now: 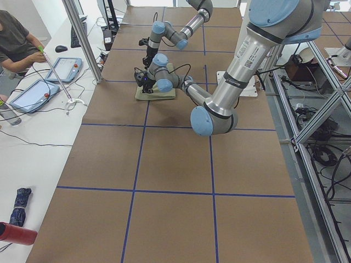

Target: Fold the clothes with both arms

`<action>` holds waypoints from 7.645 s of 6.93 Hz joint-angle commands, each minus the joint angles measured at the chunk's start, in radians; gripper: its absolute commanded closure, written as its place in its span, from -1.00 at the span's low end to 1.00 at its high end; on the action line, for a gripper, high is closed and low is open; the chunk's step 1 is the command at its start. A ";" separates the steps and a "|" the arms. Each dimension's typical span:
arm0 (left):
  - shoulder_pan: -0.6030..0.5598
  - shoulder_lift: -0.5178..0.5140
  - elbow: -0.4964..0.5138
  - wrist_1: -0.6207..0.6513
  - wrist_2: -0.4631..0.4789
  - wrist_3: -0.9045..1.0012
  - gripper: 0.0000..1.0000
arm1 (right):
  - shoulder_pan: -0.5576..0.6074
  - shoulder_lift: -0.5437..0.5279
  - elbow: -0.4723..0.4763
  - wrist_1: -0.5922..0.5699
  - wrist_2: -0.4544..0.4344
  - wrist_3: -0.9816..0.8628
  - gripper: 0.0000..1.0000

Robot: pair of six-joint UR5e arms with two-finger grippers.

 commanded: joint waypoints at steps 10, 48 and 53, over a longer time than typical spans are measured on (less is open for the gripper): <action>-0.215 0.048 -0.037 -0.079 -0.251 0.240 -0.32 | -0.046 0.025 -0.012 0.015 0.109 -0.222 1.00; -0.807 0.666 -0.344 0.608 -0.654 1.677 -1.00 | 0.709 -0.885 0.514 -0.471 0.529 -1.474 -1.00; -0.805 0.654 -0.365 0.661 -0.651 1.677 -1.00 | 0.707 -0.885 0.512 -0.468 0.554 -1.471 -1.00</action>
